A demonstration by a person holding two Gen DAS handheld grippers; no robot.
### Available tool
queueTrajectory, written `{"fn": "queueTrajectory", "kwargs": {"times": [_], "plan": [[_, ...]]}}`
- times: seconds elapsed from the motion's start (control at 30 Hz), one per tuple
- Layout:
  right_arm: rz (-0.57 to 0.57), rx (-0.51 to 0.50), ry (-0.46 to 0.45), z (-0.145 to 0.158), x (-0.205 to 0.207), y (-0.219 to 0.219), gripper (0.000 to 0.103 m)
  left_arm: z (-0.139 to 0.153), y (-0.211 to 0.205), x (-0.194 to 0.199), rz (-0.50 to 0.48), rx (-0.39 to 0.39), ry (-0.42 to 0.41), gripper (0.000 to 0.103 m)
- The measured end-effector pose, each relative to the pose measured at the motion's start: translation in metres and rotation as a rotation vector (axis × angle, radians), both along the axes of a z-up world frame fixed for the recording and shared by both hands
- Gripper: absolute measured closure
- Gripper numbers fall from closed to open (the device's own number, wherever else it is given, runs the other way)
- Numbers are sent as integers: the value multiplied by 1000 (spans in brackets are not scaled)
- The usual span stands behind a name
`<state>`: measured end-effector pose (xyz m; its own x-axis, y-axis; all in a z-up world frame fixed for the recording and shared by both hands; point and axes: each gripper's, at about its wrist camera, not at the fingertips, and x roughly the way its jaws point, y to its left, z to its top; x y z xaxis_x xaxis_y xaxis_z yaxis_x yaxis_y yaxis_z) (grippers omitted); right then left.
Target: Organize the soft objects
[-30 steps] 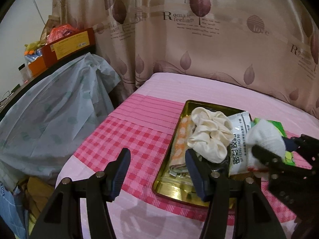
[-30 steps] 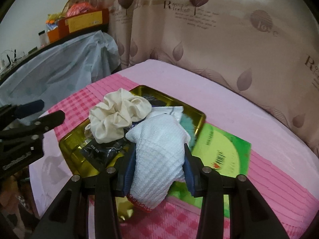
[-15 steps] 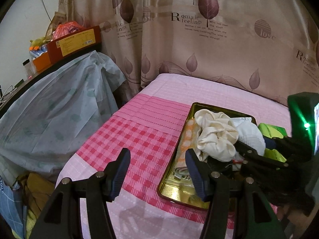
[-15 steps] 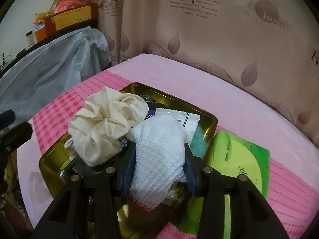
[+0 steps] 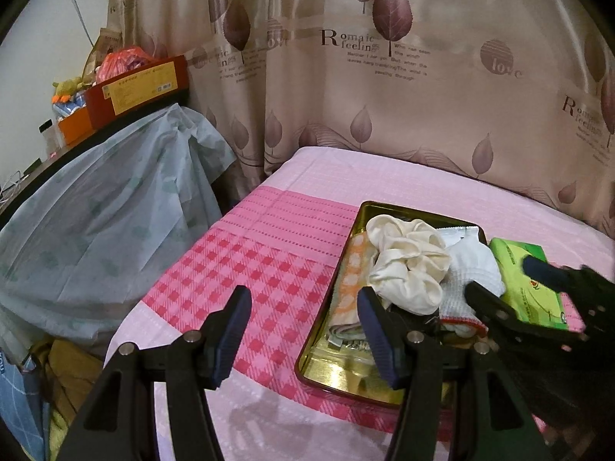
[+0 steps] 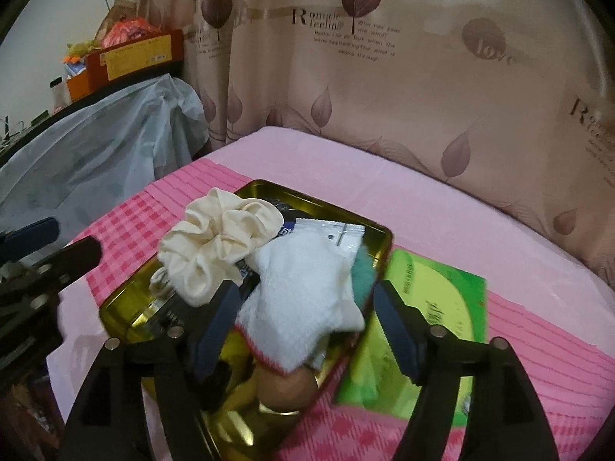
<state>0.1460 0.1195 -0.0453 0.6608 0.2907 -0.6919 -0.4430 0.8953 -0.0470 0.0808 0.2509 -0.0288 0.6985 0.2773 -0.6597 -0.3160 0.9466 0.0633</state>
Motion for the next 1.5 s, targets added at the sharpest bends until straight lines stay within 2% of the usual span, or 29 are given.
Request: {"fn": "queueTrajectory", "kwargs": {"times": [0.1, 0.4, 0.6, 0.8, 1.5], "plan": [[-15, -5, -16, 8, -16, -12, 13, 0, -1, -1, -7, -6, 1, 44], [-96, 12, -8, 13, -68, -42, 4, 4, -15, -6, -48, -24, -3, 41], [-117, 32, -11, 12, -84, -47, 2, 5, -30, -10, -78, 5, -10, 41], [-127, 38, 11, 8, -81, -48, 2, 4, -41, -11, -110, 32, -13, 41], [-106, 31, 73, -6, -79, -44, 2, 0, -49, -8, -137, 56, 2, 41]]}}
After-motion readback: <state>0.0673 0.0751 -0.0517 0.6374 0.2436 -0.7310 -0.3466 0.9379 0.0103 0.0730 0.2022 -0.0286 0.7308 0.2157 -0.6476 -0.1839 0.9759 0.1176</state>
